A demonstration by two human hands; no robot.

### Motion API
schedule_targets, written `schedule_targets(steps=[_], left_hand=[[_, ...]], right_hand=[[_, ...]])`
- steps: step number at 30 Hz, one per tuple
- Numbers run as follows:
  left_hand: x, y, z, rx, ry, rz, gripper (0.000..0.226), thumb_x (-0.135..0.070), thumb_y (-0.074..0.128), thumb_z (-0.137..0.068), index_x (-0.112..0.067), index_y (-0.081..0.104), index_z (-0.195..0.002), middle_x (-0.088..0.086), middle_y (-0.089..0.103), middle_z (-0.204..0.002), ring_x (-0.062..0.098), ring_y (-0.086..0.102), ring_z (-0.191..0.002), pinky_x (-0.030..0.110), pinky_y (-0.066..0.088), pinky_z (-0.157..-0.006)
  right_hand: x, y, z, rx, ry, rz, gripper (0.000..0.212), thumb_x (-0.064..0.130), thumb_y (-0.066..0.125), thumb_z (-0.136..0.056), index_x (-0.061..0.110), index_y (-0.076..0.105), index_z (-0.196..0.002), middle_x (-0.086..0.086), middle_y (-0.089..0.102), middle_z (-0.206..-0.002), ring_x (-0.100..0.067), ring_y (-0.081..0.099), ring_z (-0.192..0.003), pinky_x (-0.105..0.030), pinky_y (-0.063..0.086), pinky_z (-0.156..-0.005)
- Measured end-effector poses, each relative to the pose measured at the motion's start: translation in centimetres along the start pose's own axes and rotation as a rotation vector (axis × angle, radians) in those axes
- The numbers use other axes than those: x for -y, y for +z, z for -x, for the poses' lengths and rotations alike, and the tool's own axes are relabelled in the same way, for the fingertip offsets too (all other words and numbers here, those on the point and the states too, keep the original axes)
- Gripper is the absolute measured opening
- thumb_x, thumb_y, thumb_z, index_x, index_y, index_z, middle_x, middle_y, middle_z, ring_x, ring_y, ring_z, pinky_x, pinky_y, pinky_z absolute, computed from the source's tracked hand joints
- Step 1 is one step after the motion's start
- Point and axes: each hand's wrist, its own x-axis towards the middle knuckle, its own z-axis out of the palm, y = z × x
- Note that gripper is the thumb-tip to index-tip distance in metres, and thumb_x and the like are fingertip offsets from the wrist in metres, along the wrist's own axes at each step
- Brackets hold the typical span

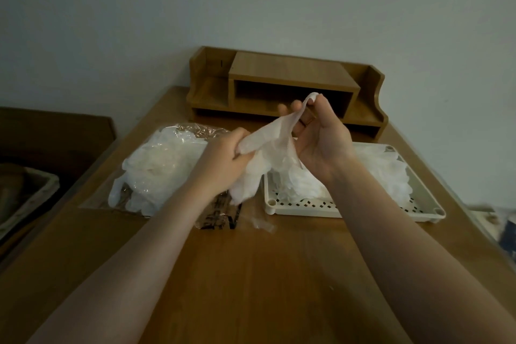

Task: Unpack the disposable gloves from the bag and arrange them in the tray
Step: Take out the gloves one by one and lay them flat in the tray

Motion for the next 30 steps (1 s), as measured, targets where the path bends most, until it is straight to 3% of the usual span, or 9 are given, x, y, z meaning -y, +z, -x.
schedule_targets(steps=[3,6,10,15,17,20,25,27,30], left_hand=[[0.7,-1.5,-0.1,0.011,-0.008,-0.07,0.015,-0.029,0.059,-0.09,-0.015,0.061,-0.093,-0.006,0.059,-0.09,0.01,0.055,-0.08,0.018,0.04,-0.062],[1.1,-2.1,-0.1,0.035,0.027,-0.108,0.017,-0.037,0.054,-0.091,-0.023,0.058,-0.098,-0.008,0.06,-0.095,0.011,0.055,-0.086,0.026,0.044,-0.073],[2.0,-0.6,0.1,0.093,0.172,-0.367,0.027,-0.03,0.041,-0.099,-0.029,0.06,-0.118,-0.013,0.061,-0.106,0.011,0.047,-0.107,0.03,0.016,-0.096],[2.7,-0.5,-0.1,0.071,0.056,-0.532,0.043,-0.038,0.024,-0.092,-0.02,0.057,-0.071,-0.009,0.053,-0.086,0.018,0.046,-0.105,0.036,0.012,-0.101],[2.4,-0.4,-0.1,0.236,-0.081,-0.746,0.049,-0.049,0.027,-0.095,-0.021,0.061,-0.073,-0.004,0.054,-0.106,0.017,0.036,-0.122,0.045,0.006,-0.109],[1.3,0.0,0.2,0.293,-0.184,-0.79,0.056,-0.058,0.025,-0.092,-0.024,0.068,-0.105,-0.004,0.043,-0.14,0.02,0.014,-0.14,0.054,-0.007,-0.111],[-3.2,-0.7,0.2,-0.261,0.332,-0.256,0.059,-0.039,0.022,-0.089,-0.01,0.049,-0.134,0.007,0.046,-0.139,0.022,0.032,-0.134,0.043,0.014,-0.112],[-5.2,-0.4,0.3,-0.201,0.453,-0.192,0.056,-0.044,0.039,-0.087,-0.009,0.051,-0.129,0.007,0.048,-0.134,0.019,0.041,-0.126,0.032,0.03,-0.105],[-6.0,0.6,0.0,-0.21,0.408,-0.221,0.039,-0.042,0.06,-0.082,-0.008,0.06,-0.103,0.006,0.052,-0.117,0.016,0.053,-0.103,0.022,0.044,-0.082]], right_hand=[[-0.2,-0.6,0.0,-0.097,0.003,0.014,0.026,0.023,0.04,-0.101,0.013,0.047,-0.078,-0.002,0.048,-0.066,-0.015,0.053,-0.061,-0.043,0.055,-0.084],[-0.8,-0.8,0.1,-0.177,0.03,0.05,0.027,0.02,0.039,-0.102,0.011,0.047,-0.078,-0.001,0.042,-0.062,-0.013,0.042,-0.053,-0.035,0.058,-0.067],[-0.7,-0.9,-0.1,-0.197,0.059,-0.02,0.029,0.022,0.04,-0.102,0.012,0.047,-0.076,0.0,0.04,-0.059,-0.012,0.042,-0.05,-0.036,0.057,-0.068],[0.4,-0.7,-0.5,-0.261,0.039,-0.199,0.03,0.023,0.044,-0.1,0.01,0.049,-0.074,0.0,0.04,-0.055,-0.011,0.042,-0.047,-0.038,0.058,-0.067],[0.8,-0.6,-0.4,-0.259,0.037,-0.22,0.027,0.022,0.044,-0.1,0.009,0.052,-0.077,0.0,0.042,-0.056,-0.012,0.045,-0.048,-0.04,0.058,-0.067],[1.4,-0.4,-0.1,-0.214,0.048,-0.236,0.027,0.023,0.044,-0.1,0.009,0.054,-0.08,-0.001,0.048,-0.059,-0.014,0.052,-0.054,-0.046,0.059,-0.073],[2.4,0.1,0.4,-0.081,0.054,-0.278,0.021,0.023,0.047,-0.098,0.011,0.058,-0.086,-0.001,0.059,-0.063,-0.016,0.067,-0.075,-0.052,0.055,-0.083],[2.9,0.6,0.5,-0.049,0.054,-0.316,0.02,0.022,0.05,-0.097,0.01,0.059,-0.083,-0.001,0.06,-0.064,-0.017,0.067,-0.08,-0.048,0.058,-0.077],[3.7,1.1,0.9,-0.073,0.037,-0.331,0.024,0.021,0.051,-0.096,0.011,0.06,-0.076,-0.001,0.06,-0.065,-0.018,0.067,-0.083,-0.043,0.057,-0.076]])
